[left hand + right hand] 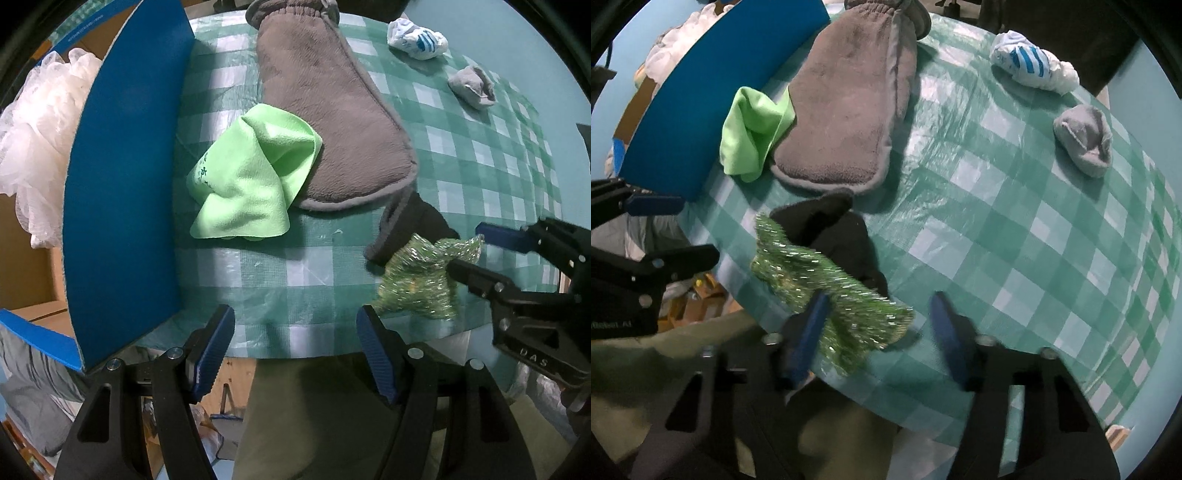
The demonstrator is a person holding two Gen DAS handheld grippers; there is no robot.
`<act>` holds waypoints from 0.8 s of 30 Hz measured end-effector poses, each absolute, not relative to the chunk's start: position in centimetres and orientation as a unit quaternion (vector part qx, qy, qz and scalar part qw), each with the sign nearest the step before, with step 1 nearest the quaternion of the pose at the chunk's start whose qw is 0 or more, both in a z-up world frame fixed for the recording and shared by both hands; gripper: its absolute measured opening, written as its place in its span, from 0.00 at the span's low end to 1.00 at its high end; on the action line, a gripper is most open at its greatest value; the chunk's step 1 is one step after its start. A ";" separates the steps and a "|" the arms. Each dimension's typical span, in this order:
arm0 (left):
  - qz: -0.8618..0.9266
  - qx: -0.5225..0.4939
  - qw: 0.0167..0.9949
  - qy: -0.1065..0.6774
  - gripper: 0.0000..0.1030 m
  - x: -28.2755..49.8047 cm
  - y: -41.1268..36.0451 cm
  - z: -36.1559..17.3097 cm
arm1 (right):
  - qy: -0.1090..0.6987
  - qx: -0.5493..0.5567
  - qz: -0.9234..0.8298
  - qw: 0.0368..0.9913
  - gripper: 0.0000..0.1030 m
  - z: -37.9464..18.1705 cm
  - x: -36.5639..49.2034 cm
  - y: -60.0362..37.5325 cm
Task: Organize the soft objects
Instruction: 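Move the right tool to the green sparkly scrubber and grasp it, then lift the green scrubber with the right tool and shift it over the table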
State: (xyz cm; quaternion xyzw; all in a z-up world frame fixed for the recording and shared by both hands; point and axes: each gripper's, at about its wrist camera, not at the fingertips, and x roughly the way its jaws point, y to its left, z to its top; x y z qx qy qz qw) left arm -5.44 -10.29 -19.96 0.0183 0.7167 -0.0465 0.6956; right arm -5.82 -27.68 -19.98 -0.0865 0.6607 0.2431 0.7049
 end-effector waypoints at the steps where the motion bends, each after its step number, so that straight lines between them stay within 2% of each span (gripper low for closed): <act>1: -0.046 0.018 0.695 0.718 0.68 -5.4 -10.2 -20.0 | 0.660 -0.084 0.244 0.705 0.35 -20.0 -5.9 -27.8; 4: -0.046 0.017 0.692 0.721 0.69 -5.1 -10.5 -20.5 | 0.660 -0.073 0.247 0.706 0.17 -20.1 -6.2 -28.4; 7: -0.048 0.018 0.691 0.721 0.70 -4.9 -10.9 -21.0 | 0.656 -0.064 0.247 0.710 0.12 -19.8 -6.3 -29.3; 17: -0.062 0.036 0.696 0.714 0.70 -3.2 -13.1 -20.9 | 0.651 -0.021 0.201 0.731 0.12 -17.4 -5.4 -34.2; 24: -0.080 0.060 0.699 0.708 0.71 -2.2 -15.5 -20.6 | 0.658 0.013 0.144 0.739 0.12 -18.1 -4.4 -38.6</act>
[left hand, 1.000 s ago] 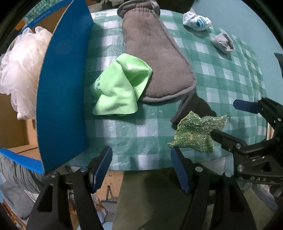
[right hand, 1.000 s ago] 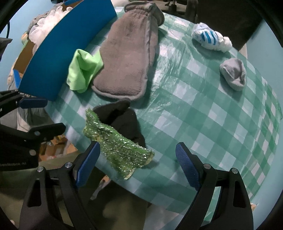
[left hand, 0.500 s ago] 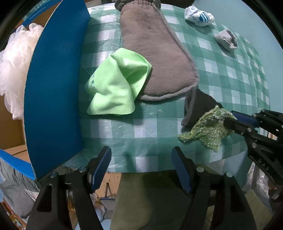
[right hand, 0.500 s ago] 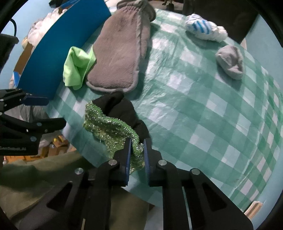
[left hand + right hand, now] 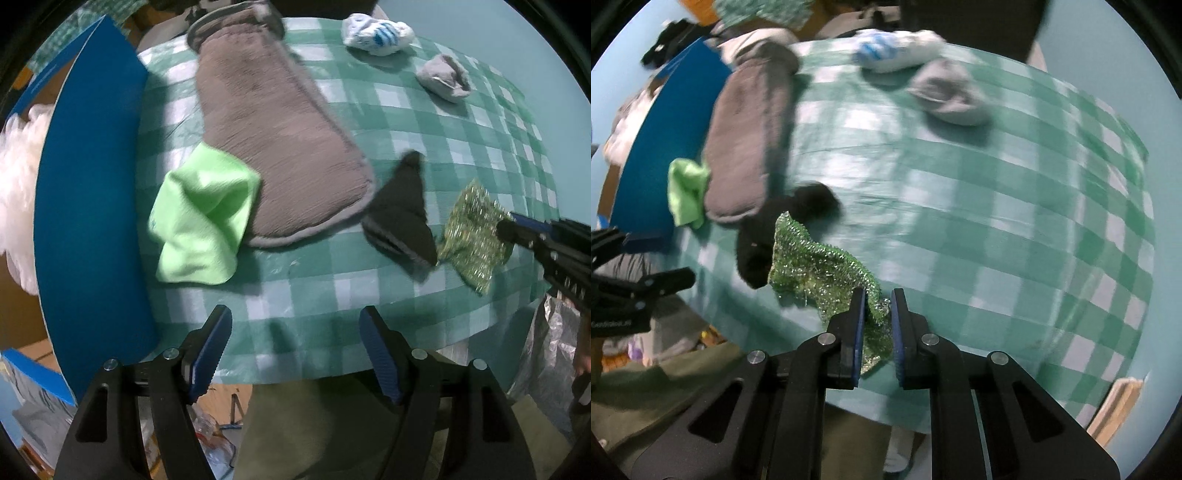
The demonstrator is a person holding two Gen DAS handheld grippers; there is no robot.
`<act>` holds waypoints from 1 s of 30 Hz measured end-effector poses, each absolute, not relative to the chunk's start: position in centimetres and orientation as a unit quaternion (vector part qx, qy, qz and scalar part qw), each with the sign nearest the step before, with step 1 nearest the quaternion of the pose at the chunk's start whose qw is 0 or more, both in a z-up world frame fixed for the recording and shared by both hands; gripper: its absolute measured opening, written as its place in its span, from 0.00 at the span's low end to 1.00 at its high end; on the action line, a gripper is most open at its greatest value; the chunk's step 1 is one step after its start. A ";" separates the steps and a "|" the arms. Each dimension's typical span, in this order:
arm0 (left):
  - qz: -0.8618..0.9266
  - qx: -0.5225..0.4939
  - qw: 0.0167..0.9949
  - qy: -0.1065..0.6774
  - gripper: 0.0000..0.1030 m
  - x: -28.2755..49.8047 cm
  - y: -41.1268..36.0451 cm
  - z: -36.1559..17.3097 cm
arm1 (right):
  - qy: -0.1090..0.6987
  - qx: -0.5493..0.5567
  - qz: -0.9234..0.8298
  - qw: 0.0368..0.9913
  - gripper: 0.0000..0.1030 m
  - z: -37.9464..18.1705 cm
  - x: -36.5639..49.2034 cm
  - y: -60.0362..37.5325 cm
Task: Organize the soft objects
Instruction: 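Lift the green scrubber with the right tool and shift it over the table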
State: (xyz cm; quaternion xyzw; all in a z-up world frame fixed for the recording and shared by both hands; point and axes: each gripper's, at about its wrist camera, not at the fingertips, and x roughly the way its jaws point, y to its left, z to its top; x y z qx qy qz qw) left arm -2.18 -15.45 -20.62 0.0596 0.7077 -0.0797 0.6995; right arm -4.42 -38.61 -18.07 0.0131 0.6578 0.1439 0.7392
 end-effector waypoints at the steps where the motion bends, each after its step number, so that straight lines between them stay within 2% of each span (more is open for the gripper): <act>1: -0.082 0.063 0.700 0.706 0.71 -2.1 -15.8 -20.6 | 0.658 0.016 0.139 0.740 0.12 -18.1 -4.3 -39.2; 12: -0.110 0.087 0.707 0.693 0.76 -0.3 -19.6 -20.3 | 0.670 0.079 0.069 0.735 0.13 -19.5 -3.6 -44.3; 15: -0.114 0.073 0.709 0.693 0.78 0.5 -20.4 -20.0 | 0.670 0.089 0.060 0.734 0.29 -19.8 -3.7 -45.0; 17: -0.118 0.055 0.708 0.694 0.78 1.2 -20.8 -19.8 | 0.671 0.089 0.056 0.734 0.46 -19.9 -3.8 -45.2; 18: -0.119 0.048 0.707 0.696 0.78 1.5 -21.0 -19.8 | 0.669 0.087 0.056 0.736 0.57 -19.8 -3.9 -45.3; 19: -0.119 0.041 0.706 0.697 0.79 1.8 -21.0 -19.7 | 0.665 0.087 0.059 0.739 0.61 -19.7 -4.0 -45.2; 25: -0.109 -0.002 0.699 0.706 0.79 3.5 -21.9 -20.5 | 0.654 0.066 0.115 0.744 0.64 -19.2 -4.2 -43.7; 30: -0.099 -0.017 0.694 0.713 0.79 3.6 -21.9 -21.0 | 0.657 0.001 0.152 0.738 0.64 -19.8 -3.9 -40.9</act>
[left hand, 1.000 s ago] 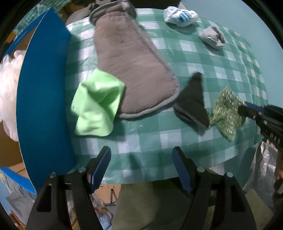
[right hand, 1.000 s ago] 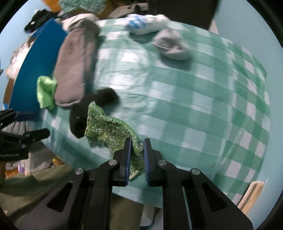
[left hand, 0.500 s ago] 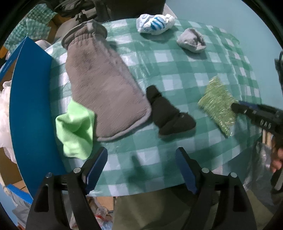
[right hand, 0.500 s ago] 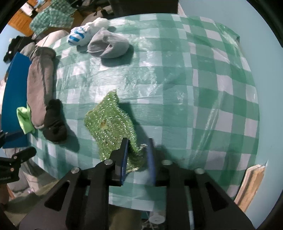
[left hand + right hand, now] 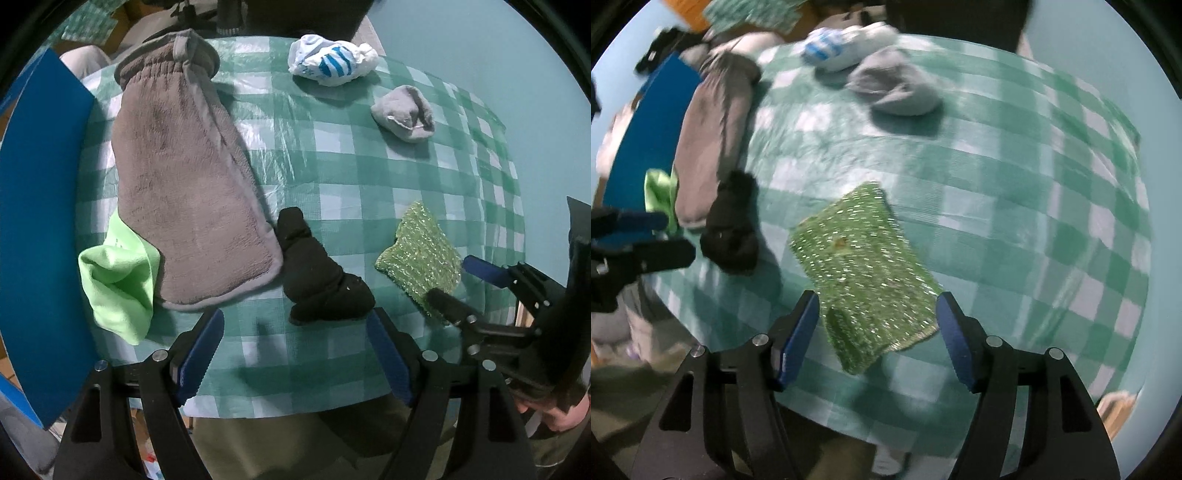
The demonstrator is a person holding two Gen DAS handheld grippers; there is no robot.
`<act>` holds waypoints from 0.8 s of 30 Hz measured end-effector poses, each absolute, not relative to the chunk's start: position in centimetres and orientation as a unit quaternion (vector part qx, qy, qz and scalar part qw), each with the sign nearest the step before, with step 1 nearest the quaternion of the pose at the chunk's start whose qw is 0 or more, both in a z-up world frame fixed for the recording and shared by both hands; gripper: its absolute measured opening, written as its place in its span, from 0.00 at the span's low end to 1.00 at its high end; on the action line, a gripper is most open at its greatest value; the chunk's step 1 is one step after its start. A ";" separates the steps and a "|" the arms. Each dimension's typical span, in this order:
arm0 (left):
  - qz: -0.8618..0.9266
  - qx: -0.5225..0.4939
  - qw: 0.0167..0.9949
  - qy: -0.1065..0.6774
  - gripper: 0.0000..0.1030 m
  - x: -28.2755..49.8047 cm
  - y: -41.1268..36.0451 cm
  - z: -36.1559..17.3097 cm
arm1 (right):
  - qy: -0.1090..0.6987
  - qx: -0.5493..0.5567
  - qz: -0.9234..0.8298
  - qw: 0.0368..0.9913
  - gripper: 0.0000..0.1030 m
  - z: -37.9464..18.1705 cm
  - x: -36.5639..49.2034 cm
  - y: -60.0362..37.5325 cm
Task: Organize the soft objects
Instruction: 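Lift the green scrubber with the right tool and shift it over the table, then grasp the black sock with the left tool while the right tool holds the scrubber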
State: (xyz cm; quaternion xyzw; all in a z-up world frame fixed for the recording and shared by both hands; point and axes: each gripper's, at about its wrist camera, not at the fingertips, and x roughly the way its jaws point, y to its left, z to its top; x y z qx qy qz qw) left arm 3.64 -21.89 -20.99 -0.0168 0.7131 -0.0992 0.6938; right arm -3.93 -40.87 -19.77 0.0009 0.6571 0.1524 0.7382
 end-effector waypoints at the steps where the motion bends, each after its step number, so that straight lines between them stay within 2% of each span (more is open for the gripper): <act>1: -0.098 -0.020 0.692 0.715 0.79 3.4 -21.9 -21.0 | 0.657 -0.008 0.156 0.737 0.64 -20.0 -3.8 -40.4; 9: -0.089 -0.034 0.684 0.724 0.79 2.8 -21.7 -21.0 | 0.647 -0.064 0.160 0.743 0.62 -21.0 -3.4 -38.7; 11: -0.089 -0.036 0.681 0.726 0.79 2.8 -22.1 -21.1 | 0.644 -0.077 0.149 0.747 0.51 -21.0 -3.4 -38.6; 13: -0.090 -0.036 0.680 0.727 0.79 2.9 -22.3 -21.2 | 0.641 -0.088 0.140 0.749 0.28 -20.9 -3.3 -38.5; 16: -0.090 -0.036 0.675 0.731 0.79 3.1 -23.0 -21.6 | 0.644 -0.056 0.138 0.750 0.16 -20.5 -2.9 -39.6; 24: -0.076 -0.046 0.665 0.741 0.79 4.1 -24.2 -23.2 | 0.636 -0.011 0.125 0.761 0.14 -19.0 -2.9 -41.9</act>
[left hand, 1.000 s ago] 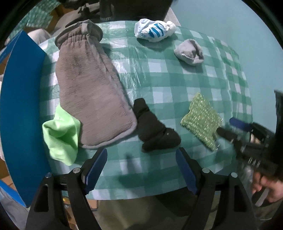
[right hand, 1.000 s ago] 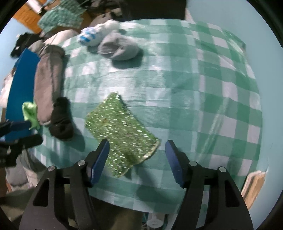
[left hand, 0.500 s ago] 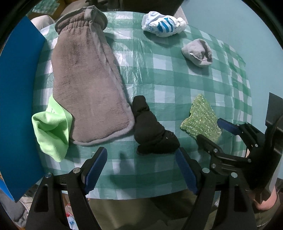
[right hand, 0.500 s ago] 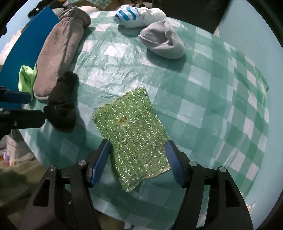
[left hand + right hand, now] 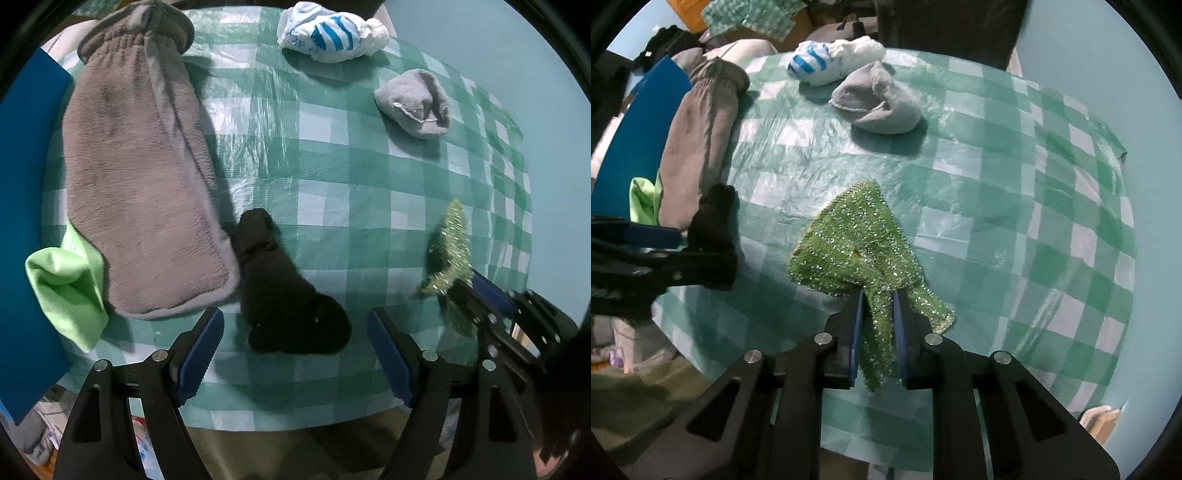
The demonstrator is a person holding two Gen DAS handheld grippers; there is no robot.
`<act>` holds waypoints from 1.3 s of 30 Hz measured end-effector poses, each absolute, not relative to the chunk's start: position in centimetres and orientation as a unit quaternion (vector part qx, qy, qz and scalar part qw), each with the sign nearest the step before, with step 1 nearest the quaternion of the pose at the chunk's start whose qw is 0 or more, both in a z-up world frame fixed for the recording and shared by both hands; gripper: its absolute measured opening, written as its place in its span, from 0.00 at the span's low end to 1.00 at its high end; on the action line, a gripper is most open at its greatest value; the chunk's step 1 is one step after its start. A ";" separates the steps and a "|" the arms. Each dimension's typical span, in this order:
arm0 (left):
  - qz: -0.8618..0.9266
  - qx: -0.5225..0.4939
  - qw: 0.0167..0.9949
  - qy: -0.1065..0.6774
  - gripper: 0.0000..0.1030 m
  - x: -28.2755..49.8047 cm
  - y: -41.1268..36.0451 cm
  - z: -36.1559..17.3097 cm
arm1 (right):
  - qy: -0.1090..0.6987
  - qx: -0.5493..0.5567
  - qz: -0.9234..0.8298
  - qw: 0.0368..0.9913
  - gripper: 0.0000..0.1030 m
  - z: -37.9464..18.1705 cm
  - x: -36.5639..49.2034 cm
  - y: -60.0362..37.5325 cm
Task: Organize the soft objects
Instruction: 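Grasp the black sock with the left tool while the right tool holds the scrubber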
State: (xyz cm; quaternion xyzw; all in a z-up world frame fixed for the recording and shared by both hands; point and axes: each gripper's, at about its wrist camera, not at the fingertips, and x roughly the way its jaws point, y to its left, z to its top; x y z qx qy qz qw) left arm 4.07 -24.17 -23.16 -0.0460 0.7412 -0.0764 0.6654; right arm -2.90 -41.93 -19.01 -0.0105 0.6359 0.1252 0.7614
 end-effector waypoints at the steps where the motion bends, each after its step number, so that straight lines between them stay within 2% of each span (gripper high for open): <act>1: -0.072 -0.046 0.665 0.742 0.79 4.2 -24.2 -23.4 | 0.635 -0.009 0.126 0.762 0.14 -18.9 -2.9 -41.9; 5: -0.065 -0.041 0.663 0.744 0.77 4.4 -24.6 -24.2 | 0.631 -0.006 0.125 0.765 0.14 -18.3 -2.0 -41.9; 6: -0.066 -0.039 0.663 0.745 0.74 4.4 -24.7 -24.3 | 0.631 -0.007 0.125 0.766 0.14 -18.3 -2.0 -41.7; 8: -0.069 -0.024 0.661 0.747 0.54 4.2 -25.0 -24.6 | 0.630 -0.005 0.124 0.766 0.14 -17.7 -2.9 -42.1; 14: -0.076 0.022 0.683 0.726 0.44 3.1 -25.5 -23.8 | 0.626 -0.001 0.127 0.769 0.14 -17.4 -3.3 -42.0; 23: -0.094 0.077 0.713 0.690 0.42 1.5 -25.8 -21.0 | 0.621 0.002 0.128 0.773 0.14 -16.3 -3.3 -41.8; 39: -0.113 0.105 0.750 0.643 0.41 0.1 -23.2 -14.6 | 0.606 0.011 0.129 0.785 0.14 -13.2 -3.6 -40.7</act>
